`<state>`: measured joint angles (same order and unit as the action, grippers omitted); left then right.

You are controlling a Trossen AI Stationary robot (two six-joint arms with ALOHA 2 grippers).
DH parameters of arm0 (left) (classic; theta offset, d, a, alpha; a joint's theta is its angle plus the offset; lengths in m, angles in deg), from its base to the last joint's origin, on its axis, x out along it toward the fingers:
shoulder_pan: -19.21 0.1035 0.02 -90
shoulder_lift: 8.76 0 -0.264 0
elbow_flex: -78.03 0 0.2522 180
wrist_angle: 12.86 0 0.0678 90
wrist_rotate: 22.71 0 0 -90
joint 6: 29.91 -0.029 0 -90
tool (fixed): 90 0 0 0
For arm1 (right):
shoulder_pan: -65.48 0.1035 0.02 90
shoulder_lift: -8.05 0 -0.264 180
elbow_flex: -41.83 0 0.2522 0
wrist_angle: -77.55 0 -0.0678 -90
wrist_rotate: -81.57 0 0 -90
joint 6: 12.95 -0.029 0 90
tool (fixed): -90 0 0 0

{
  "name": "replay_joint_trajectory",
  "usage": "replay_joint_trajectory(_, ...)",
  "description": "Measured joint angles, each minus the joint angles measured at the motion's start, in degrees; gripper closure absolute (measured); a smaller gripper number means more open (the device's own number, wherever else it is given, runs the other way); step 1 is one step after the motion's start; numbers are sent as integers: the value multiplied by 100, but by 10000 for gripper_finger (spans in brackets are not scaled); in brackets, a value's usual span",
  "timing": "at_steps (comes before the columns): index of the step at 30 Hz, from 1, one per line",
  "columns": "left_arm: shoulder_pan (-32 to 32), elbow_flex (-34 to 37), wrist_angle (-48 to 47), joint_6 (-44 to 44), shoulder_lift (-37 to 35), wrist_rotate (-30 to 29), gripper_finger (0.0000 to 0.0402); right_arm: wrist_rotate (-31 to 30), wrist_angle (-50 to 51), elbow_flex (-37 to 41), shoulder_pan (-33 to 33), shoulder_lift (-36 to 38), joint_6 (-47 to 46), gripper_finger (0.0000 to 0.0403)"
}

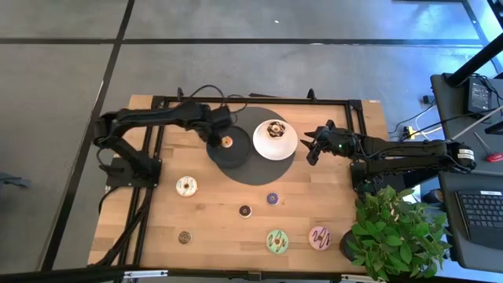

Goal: Pick & Place donuts
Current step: Put the big white donut on the white plate

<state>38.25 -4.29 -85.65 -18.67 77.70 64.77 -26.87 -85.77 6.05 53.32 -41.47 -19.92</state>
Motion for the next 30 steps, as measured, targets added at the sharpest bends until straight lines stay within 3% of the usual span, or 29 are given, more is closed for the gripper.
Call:
replay_joint_trajectory(4,-325,393,-457,917,-619,76,287,2,0,2,2,0,2,242)
replay_joint_trajectory(13,-1369,1898,-411,2460,-1589,70,292,0,-2,2,2,0,8,242)
replay_joint_trajectory(21,-2045,2631,-325,3873,-1662,153,294,1,-2,2,1,0,1,242)
replay_joint_trajectory(25,-2249,2696,-174,4254,-1661,494,298,0,-4,2,2,0,0,242)
replay_joint_trajectory(30,-2526,2696,-52,4818,-1661,392,299,1,-4,3,0,0,-1,242)
